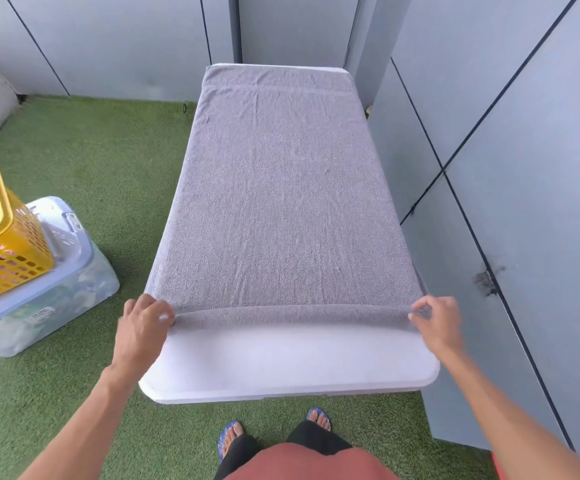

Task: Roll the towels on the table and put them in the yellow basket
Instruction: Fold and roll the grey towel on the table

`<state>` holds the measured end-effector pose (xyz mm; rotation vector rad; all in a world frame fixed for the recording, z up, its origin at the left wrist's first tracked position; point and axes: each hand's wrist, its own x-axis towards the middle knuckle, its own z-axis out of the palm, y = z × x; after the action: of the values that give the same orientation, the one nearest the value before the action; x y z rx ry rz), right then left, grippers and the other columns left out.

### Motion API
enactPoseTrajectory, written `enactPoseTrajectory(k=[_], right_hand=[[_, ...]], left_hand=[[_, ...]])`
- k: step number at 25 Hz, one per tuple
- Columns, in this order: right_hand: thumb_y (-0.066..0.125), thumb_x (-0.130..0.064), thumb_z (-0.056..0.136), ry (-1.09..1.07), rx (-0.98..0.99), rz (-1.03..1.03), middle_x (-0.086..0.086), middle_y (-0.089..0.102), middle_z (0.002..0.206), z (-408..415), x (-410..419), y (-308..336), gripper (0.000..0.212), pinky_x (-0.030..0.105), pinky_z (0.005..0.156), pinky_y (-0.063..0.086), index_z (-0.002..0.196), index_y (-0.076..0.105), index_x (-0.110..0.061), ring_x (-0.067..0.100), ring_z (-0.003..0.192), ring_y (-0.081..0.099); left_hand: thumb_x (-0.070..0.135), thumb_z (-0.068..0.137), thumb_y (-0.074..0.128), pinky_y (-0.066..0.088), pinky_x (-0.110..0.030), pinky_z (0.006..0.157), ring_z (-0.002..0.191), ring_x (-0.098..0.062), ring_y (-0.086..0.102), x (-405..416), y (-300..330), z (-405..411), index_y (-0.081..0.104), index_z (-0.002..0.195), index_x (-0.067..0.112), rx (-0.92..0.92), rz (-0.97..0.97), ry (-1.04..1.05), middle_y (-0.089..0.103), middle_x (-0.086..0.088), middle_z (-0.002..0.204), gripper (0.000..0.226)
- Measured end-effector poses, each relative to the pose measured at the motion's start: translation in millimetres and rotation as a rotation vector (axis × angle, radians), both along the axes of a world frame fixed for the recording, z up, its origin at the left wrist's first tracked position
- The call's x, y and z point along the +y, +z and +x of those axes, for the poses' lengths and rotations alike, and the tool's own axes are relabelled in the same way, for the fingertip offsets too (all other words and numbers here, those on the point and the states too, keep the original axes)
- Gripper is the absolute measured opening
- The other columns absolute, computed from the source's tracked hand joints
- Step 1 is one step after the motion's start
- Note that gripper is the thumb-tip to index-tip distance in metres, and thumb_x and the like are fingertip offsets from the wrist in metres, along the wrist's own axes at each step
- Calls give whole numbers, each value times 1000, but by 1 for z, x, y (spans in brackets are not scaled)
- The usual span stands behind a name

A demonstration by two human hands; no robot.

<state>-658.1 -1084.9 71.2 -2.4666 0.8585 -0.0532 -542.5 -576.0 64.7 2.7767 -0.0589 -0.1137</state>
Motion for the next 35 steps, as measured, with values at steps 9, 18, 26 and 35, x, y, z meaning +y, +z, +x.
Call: enactPoseTrajectory(k=[9, 18, 26, 35], right_hand=[[70, 2, 74, 283, 123, -419, 14, 56, 111, -14, 27, -18, 44, 44, 96, 42, 117, 62, -3, 33, 106, 45], [58, -6, 87, 374, 329, -94, 4, 64, 117, -12, -6, -1, 35, 34, 93, 40, 121, 63, -15, 26, 116, 56], [73, -6, 77, 98, 75, -384, 6, 56, 102, -13, 19, -4, 25, 44, 85, 43, 94, 70, -24, 31, 98, 48], [55, 1, 87, 163, 178, -350, 8, 59, 120, 13, 34, -7, 40, 38, 99, 36, 126, 57, -9, 31, 114, 37]], left_hand=[[-10, 73, 66, 50, -32, 39, 94, -27, 48, -13, -18, -46, 55, 115, 8, -88, 126, -141, 49, -8, 111, 47], [-3, 93, 45, 47, -28, 76, 106, -23, 56, 1, -6, -2, 60, 126, 14, 261, 17, -153, 63, -5, 118, 40], [-4, 82, 62, 48, -47, 67, 81, -30, 50, -12, -10, -11, 66, 92, 6, -115, 93, -107, 58, -11, 92, 14], [-15, 83, 50, 51, -44, 64, 91, -31, 54, -24, -10, 5, 61, 92, 3, 41, 121, -170, 57, -10, 95, 22]])
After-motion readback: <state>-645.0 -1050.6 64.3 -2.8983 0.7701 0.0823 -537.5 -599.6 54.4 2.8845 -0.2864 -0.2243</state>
